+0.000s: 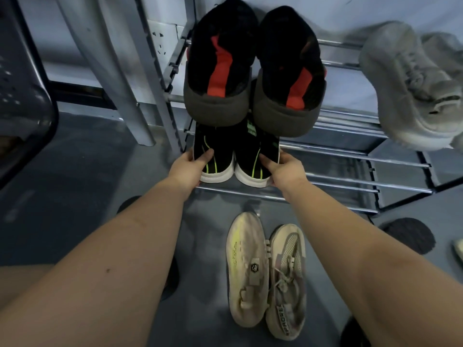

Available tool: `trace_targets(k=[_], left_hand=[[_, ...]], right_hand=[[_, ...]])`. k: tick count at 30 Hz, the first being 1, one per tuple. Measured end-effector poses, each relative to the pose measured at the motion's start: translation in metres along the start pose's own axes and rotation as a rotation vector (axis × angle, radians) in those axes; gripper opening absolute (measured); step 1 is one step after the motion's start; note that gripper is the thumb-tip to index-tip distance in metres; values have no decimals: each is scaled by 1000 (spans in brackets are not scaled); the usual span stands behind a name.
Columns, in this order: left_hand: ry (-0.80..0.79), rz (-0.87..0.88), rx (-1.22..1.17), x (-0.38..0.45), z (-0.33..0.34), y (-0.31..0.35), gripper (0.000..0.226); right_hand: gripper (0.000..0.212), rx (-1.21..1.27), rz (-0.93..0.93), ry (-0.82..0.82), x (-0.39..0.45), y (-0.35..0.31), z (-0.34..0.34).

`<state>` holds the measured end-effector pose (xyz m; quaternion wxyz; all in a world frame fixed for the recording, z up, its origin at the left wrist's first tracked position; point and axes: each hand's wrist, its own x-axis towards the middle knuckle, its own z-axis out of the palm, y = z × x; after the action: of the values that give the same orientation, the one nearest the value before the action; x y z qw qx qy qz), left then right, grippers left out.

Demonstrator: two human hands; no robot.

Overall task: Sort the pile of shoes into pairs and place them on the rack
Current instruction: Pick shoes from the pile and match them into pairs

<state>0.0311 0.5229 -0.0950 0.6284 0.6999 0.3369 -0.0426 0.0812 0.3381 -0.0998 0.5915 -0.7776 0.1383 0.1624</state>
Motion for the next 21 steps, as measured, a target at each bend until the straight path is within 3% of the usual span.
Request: trace_targets(k=[6, 11, 16, 18, 21], left_hand=[[134, 55, 23, -13, 11, -3, 50], [192, 66, 74, -39, 25, -16, 68], [175, -178, 31, -80, 51, -38, 77], [34, -204, 257, -96, 63, -43, 78], [-142, 20, 711, -124, 76, -43, 77]], right_hand=[[47, -284, -40, -40, -10, -2, -2], [69, -578, -113, -96, -30, -7, -15], [75, -948, -230, -202, -73, -8, -35], [76, -1075, -264, -238, -91, -5, -47], [78, -1219, -286, -242, -117, 4, -70]])
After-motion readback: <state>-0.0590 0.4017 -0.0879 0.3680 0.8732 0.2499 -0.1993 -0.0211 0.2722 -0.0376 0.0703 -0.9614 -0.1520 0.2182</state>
